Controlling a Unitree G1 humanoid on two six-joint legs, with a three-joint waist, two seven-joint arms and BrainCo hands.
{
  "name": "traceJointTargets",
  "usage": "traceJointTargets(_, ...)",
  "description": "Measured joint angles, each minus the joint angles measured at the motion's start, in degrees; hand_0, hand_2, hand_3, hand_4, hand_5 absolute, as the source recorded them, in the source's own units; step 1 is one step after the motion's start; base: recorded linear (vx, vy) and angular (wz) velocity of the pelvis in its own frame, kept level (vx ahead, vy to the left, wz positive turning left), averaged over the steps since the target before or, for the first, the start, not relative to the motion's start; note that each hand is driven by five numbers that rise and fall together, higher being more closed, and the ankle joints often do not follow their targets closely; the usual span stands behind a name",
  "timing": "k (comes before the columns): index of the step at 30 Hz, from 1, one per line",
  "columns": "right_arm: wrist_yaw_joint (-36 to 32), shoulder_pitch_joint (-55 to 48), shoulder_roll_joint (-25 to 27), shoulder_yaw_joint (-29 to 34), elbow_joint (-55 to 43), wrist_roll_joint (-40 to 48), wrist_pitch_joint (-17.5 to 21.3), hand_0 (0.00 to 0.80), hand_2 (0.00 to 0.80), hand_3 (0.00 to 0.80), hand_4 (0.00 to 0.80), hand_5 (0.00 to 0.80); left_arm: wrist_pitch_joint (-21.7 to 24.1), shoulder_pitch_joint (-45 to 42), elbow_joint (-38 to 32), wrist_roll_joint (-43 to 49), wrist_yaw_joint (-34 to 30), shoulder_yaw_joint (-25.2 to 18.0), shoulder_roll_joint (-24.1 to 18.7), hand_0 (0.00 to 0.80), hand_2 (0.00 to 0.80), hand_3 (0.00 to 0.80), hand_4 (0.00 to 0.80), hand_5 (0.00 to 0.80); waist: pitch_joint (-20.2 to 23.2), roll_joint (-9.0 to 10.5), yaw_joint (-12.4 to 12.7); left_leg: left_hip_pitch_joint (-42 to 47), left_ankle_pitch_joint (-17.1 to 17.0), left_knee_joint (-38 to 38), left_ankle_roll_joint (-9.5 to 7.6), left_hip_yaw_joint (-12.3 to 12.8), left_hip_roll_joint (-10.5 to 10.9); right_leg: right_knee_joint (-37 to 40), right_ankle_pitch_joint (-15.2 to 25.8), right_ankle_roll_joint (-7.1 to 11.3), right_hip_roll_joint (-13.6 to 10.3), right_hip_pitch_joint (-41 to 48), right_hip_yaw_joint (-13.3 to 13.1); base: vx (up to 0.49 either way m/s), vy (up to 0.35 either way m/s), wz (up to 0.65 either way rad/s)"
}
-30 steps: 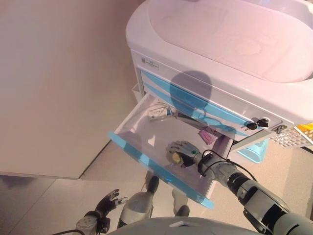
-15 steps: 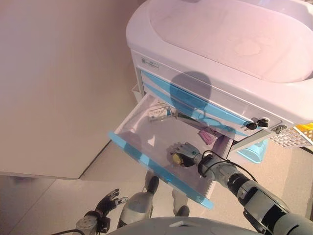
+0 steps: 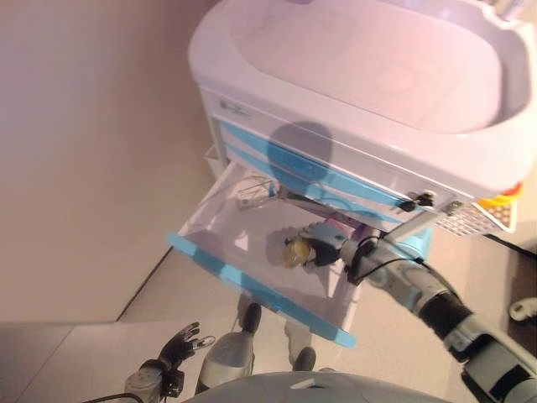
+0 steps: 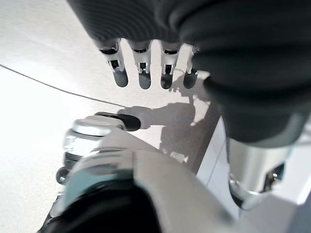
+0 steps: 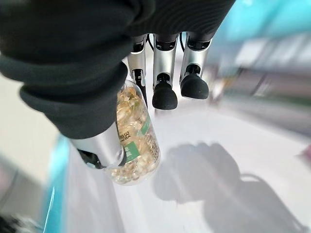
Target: Open the drawer and pick up the medicine
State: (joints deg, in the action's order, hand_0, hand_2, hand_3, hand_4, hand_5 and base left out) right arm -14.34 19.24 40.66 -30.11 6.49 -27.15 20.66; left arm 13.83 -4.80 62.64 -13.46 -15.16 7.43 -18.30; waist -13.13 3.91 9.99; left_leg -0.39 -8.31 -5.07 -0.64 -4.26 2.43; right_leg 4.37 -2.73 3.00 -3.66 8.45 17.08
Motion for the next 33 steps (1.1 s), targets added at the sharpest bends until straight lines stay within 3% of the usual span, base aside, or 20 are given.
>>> traceJointTargets(2, -6.97, -0.13, 2.45, 5.20, -5.58, 9.78, -3.57, 0.800, 0.800, 0.800, 0.800, 0.800, -0.08, -0.13, 0.03, 0.00, 0.03, -0.86, -0.77, 0.000, 0.000, 0.000, 0.000, 0.000, 0.29, 1.48, -1.65, 0.84, 0.39, 0.00, -0.01, 1.17, -0.28, -0.19, 0.01, 0.01, 0.04, 0.16, -1.31, -0.026, -0.001, -0.39)
traceJointTargets(6, -19.32, 1.98, 7.08, 13.63, -12.13, 32.99, -14.64, 0.800, 0.800, 0.800, 0.800, 0.800, -0.11, -0.08, 0.18, -0.01, -0.04, -1.10, -1.13, 0.000, 0.000, 0.000, 0.000, 0.000, 1.38, 3.30, -4.53, 2.27, 1.08, -0.03, 0.02, 3.89, -0.88, -0.67, 0.29, -0.23, 0.22, 0.07, -4.32, -0.013, 0.018, -0.41)
traceJointTargets(9, -22.47, 5.61, 7.87, 17.56, -12.58, 47.36, -20.09, 0.800, 0.800, 0.800, 0.800, 0.800, -0.11, -0.04, 1.05, 0.01, -0.37, -1.10, -1.17, 0.000, 0.000, 0.000, 0.000, 0.000, 1.85, 3.81, -5.94, 2.90, 1.72, -0.03, 0.56, 5.68, -1.40, -0.79, 0.47, -0.42, 0.44, -0.10, -6.04, 0.016, 0.030, -0.34)
traceJointTargets(12, -21.82, 11.63, 8.05, 19.34, -10.90, 55.34, -21.53, 0.800, 0.800, 0.800, 0.800, 0.800, -0.18, -0.27, 1.88, 0.03, -0.49, -1.00, -0.94, 0.000, 0.000, 0.000, 0.000, 0.000, 2.03, 3.81, -7.06, 3.52, 1.89, -0.03, 0.52, 6.51, -1.47, -0.97, 0.58, -0.46, 0.51, -0.12, -7.21, 0.035, 0.035, -0.17)
traceJointTargets(15, -17.96, 17.45, 8.36, 20.71, -6.62, 57.88, -21.32, 0.800, 0.800, 0.800, 0.800, 0.800, -0.34, -0.34, 1.85, 0.04, -0.49, -0.96, -0.83, 0.000, 0.000, 0.000, 0.000, 0.000, 2.92, 3.85, -7.04, 4.04, 2.00, -0.01, 0.25, 7.07, -1.45, -1.30, 0.62, -0.45, 0.44, -0.10, -7.75, 0.044, 0.022, -0.11)
traceJointTargets(21, -7.69, 33.22, 14.74, 18.96, 15.37, 57.48, -20.97, 0.800, 0.800, 0.800, 0.800, 0.800, -2.39, 0.97, 2.00, 0.03, -0.44, -0.82, -1.07, 0.000, 0.000, 0.000, 0.000, 0.000, 3.79, 4.22, -5.08, 4.58, 2.05, 0.00, -0.17, 7.79, -1.40, -1.34, 0.75, -0.24, 0.27, 0.30, -8.49, 0.043, -0.003, -0.06)
traceJointTargets(27, -2.77, 45.01, 18.42, 9.97, 29.94, 56.09, -20.99, 0.800, 0.800, 0.800, 0.800, 0.800, -2.82, 0.66, 4.13, 0.00, -0.29, -0.38, -1.44, 0.000, 0.000, 0.000, 0.000, 0.000, 4.30, 4.85, -4.04, 4.92, 2.07, -0.01, -0.12, 7.39, -1.40, -0.94, 0.76, -0.25, 0.44, 0.99, -8.20, 0.055, -0.003, 0.03)
traceJointTargets(33, 0.63, 54.99, 18.90, -2.65, 42.44, 46.53, -22.01, 0.800, 0.800, 0.800, 0.800, 0.800, -4.19, 0.29, 4.08, -0.04, 0.14, -0.05, -2.04, 0.000, 0.000, 0.000, 0.000, 0.000, 4.52, 5.74, -1.77, 4.12, 2.03, 0.01, -0.11, 6.17, -1.34, -0.69, 0.76, -0.24, 0.38, 0.90, -6.94, 0.049, -0.027, 0.11)
